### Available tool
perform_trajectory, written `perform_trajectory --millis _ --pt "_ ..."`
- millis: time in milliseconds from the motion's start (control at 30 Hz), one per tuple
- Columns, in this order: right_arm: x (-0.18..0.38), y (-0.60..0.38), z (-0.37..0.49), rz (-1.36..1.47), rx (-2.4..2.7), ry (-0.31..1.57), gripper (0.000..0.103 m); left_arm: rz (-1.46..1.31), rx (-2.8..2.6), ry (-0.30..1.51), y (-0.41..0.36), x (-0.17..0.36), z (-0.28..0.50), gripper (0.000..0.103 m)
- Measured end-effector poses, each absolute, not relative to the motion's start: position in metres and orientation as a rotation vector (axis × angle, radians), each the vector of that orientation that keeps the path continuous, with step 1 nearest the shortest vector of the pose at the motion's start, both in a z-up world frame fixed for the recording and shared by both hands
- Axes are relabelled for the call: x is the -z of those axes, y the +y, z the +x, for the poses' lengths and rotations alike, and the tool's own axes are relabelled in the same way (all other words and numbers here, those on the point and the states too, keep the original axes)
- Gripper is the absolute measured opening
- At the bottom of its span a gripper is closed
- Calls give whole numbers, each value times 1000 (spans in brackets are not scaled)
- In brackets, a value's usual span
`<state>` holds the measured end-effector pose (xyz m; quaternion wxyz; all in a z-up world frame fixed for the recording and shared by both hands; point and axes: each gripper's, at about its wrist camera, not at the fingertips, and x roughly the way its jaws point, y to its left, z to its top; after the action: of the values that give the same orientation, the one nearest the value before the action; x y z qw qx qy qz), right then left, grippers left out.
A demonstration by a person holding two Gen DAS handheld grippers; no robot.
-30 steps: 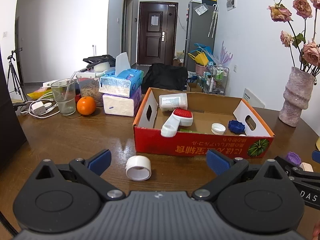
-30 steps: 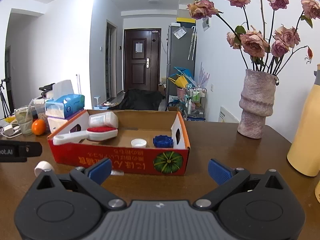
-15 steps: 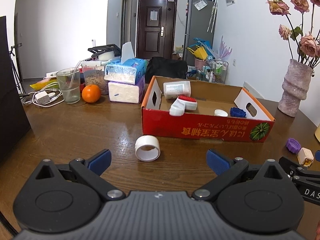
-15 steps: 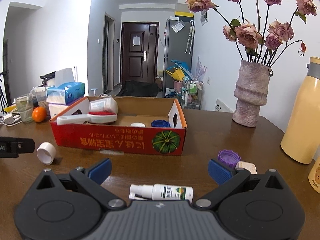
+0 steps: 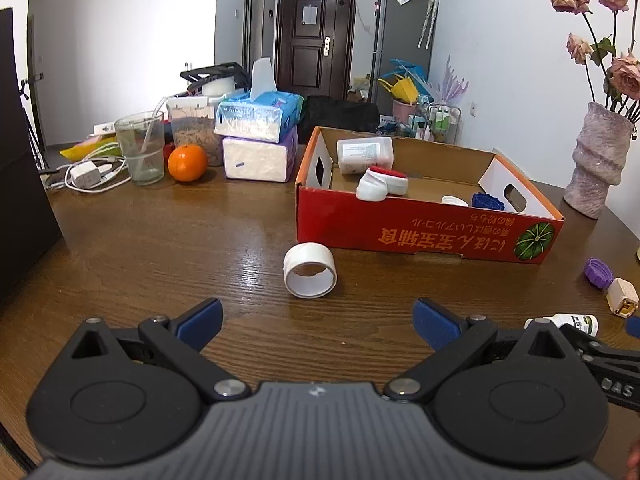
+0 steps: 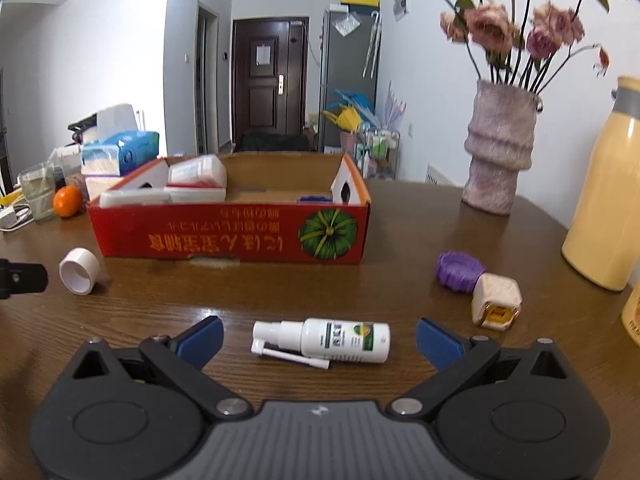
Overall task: Organize rigid objects
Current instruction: 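Grasp the white spray bottle with the right tool while the left tool approaches the tape roll, then lower the left tool onto the white tape roll and close it while the right tool holds the bottle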
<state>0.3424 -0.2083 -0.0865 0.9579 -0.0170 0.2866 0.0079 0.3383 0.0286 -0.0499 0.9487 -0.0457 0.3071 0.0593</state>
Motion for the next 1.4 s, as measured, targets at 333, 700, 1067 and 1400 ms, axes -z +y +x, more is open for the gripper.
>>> perform_trajectory --millis 333,700,1067,1400 --pt "115 -207 372 6 -6 665 103 -105 -133 652 36 56 345 103" --pt "122 -209 397 14 42 694 103 -108 -140 668 38 62 353 103" --pt "128 -212 405 -29 -27 715 102 -110 -147 682 44 69 365 103" --pt "128 -211 402 -22 -41 696 98 -124 -161 673 46 77 386 103"
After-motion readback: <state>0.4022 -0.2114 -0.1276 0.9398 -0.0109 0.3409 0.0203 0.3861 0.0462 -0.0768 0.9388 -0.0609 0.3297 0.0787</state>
